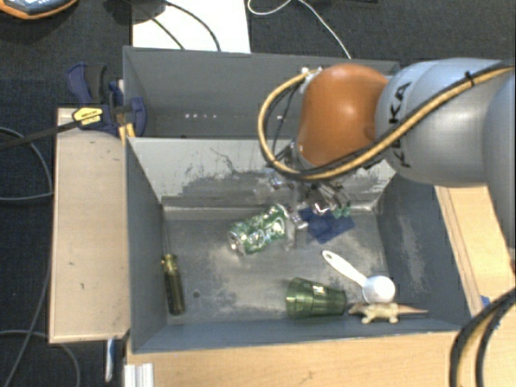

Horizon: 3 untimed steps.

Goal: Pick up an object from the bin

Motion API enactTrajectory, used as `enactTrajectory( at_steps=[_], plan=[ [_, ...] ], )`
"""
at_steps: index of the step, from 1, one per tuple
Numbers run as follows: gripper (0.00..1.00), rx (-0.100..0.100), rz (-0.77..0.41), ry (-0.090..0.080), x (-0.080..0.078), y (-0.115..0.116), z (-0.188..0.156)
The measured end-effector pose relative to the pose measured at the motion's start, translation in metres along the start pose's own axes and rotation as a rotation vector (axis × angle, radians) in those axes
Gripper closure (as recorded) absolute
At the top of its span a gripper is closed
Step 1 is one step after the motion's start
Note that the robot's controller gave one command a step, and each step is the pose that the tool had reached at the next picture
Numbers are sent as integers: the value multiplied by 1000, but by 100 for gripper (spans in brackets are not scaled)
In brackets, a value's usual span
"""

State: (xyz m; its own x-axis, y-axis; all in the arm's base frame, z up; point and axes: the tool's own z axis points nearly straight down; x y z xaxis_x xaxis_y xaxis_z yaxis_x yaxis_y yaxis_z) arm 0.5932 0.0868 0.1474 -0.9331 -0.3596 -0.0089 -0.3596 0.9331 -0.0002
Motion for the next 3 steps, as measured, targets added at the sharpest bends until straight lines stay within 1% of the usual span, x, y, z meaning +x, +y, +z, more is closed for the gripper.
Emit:
enactTrajectory(
  at_steps=[1,2,3],
  plan=[
    [0,-2,-72,5,0,14,47],
    [0,0,-245,-2,2,15,77],
    [100,-1,-264,-2,0,11,76]
  ],
)
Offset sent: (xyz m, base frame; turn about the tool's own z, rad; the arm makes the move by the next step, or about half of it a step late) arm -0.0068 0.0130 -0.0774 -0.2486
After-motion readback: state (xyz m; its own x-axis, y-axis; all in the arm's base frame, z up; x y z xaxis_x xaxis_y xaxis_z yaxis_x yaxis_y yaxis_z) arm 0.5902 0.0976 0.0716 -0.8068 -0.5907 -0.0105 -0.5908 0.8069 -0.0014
